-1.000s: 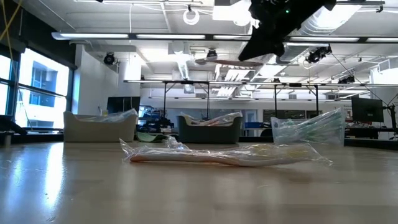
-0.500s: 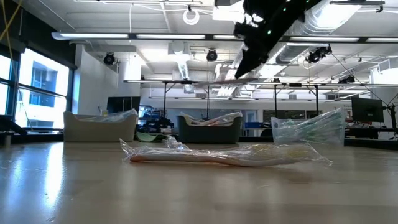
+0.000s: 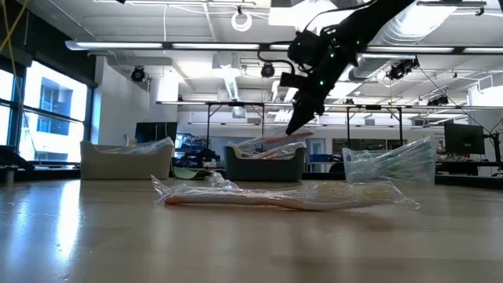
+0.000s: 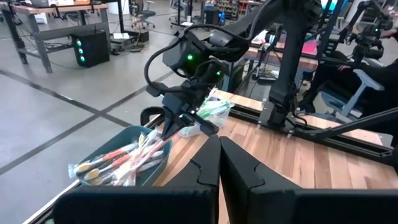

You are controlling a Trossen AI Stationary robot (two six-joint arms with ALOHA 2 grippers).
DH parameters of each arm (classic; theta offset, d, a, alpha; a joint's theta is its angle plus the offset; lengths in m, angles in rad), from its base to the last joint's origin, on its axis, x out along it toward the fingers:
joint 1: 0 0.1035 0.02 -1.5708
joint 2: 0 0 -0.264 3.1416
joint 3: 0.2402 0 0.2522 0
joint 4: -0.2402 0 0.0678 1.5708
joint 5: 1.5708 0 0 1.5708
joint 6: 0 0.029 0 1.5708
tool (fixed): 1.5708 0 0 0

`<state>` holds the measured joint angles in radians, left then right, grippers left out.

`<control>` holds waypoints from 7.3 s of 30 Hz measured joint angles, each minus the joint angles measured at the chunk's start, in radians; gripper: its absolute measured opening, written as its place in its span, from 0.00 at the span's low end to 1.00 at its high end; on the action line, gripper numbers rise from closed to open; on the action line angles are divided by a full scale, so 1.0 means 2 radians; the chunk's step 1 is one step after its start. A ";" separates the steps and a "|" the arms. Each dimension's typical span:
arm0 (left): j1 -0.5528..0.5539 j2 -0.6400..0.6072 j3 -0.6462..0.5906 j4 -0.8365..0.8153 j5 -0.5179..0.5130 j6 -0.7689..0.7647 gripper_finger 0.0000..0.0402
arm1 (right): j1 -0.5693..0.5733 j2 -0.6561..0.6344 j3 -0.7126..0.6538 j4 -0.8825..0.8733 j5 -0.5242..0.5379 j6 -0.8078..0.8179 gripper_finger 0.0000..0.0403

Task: Pick & Place Toothbrushes
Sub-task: Put the orange toothbrush into the blue bin, then put the top orange toothbrush into the blue bin

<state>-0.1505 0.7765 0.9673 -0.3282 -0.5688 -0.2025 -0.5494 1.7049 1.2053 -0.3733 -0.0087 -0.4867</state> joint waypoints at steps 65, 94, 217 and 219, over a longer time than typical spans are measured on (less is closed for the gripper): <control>0.000 0.001 0.000 -0.034 0.016 -0.032 0.00 | 0.107 -0.047 0.000 0.138 -0.114 0.153 0.20; 0.000 0.008 0.000 -0.015 0.020 -0.019 0.00 | 0.253 0.030 -0.001 0.151 -0.113 0.365 0.04; 0.000 0.008 0.000 -0.024 0.038 -0.015 0.00 | 0.248 0.152 0.000 0.066 0.048 0.391 0.29; 0.000 0.008 0.000 -0.024 0.038 -0.015 0.00 | 0.248 0.152 0.000 0.066 0.049 0.391 0.22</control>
<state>-0.1511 0.7921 0.9672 -0.3767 -0.4919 -0.2329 -0.0535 2.0094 1.2057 -0.2413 0.0890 0.2950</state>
